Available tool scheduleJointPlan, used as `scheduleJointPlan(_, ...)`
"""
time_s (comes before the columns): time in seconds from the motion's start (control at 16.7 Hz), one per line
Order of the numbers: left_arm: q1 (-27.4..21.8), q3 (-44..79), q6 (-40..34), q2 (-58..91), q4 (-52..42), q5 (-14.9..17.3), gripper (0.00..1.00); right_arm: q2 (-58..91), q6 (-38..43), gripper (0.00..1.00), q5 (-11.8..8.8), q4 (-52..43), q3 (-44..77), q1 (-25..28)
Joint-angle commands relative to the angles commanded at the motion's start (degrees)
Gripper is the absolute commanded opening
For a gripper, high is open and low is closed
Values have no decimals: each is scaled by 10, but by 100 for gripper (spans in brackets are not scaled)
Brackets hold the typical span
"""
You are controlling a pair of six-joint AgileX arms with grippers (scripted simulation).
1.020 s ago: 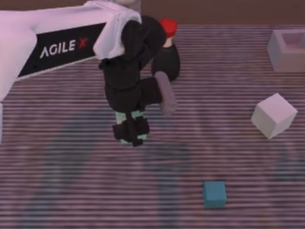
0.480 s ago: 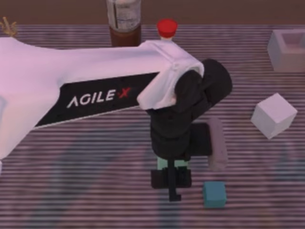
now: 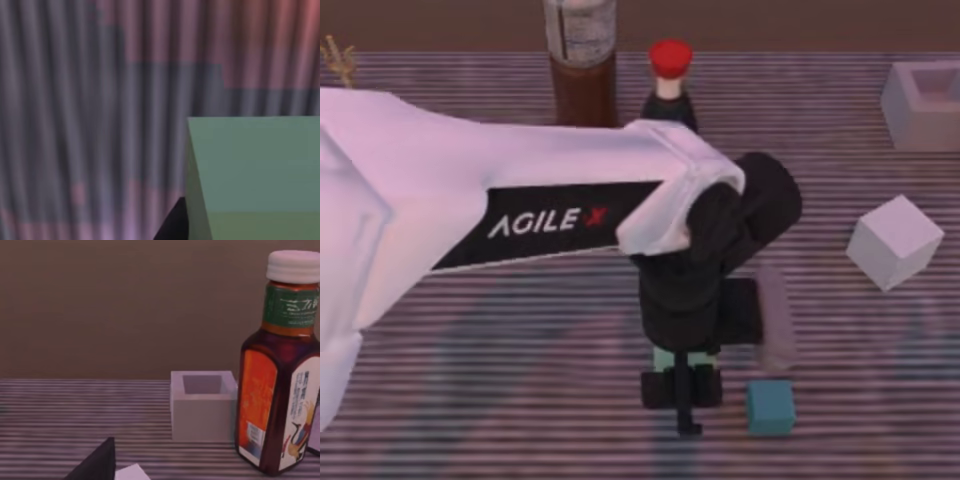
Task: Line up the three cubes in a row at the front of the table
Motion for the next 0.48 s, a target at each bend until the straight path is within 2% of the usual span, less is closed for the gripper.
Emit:
scheduleJointPlan(0.24,-4,-39,-1,31,70,0,0,0,0,100,0,0,0,0)
scheduleJointPlan(0.48,-4,-41,-1,33,73,0,0,0,0,100,0,0,0,0)
